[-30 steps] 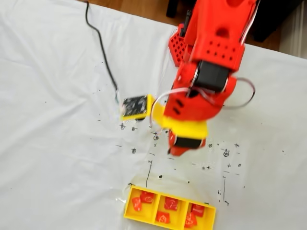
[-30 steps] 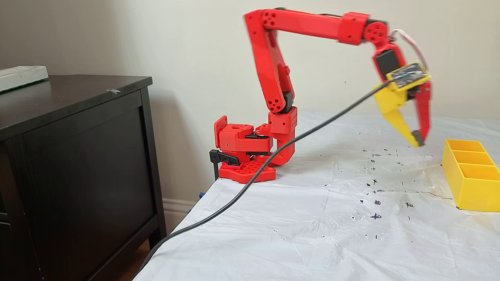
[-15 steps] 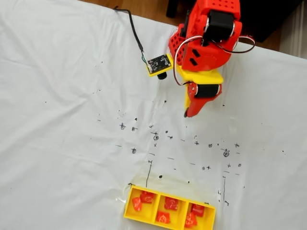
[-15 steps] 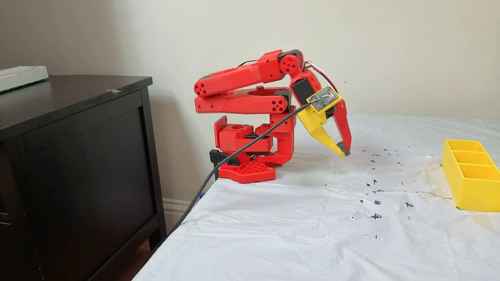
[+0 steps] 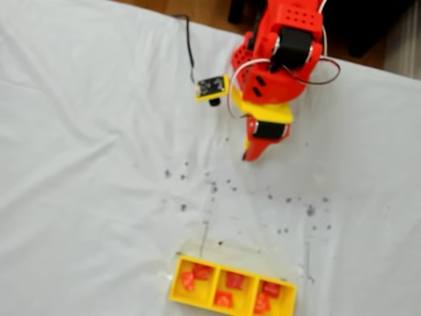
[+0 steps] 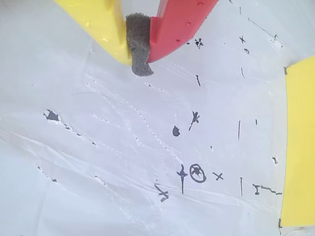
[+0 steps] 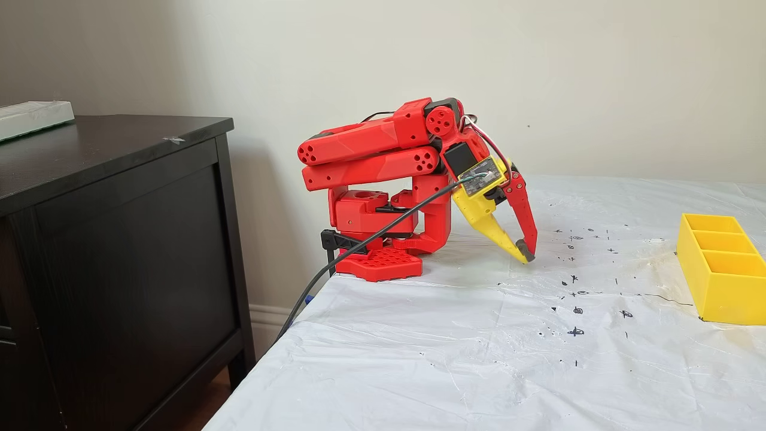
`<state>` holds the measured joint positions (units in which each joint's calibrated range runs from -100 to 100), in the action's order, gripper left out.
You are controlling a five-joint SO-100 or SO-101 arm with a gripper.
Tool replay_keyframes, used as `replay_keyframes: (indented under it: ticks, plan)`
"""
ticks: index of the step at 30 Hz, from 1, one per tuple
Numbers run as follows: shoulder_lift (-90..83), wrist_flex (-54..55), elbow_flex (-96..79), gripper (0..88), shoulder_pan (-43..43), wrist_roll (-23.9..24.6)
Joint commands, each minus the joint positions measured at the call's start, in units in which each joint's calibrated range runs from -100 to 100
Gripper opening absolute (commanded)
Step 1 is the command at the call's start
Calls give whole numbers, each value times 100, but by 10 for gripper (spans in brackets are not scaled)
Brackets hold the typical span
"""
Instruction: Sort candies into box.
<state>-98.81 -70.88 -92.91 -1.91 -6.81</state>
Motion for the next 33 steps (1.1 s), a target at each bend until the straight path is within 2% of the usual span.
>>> replay_keyframes:
  ticks: [1,6,33]
  plan:
    - [-34,-112,47,1,-45,-34]
    - [-34,-112,38,1,-307,-156]
    - [-34,-112,38,1,-307,-161]
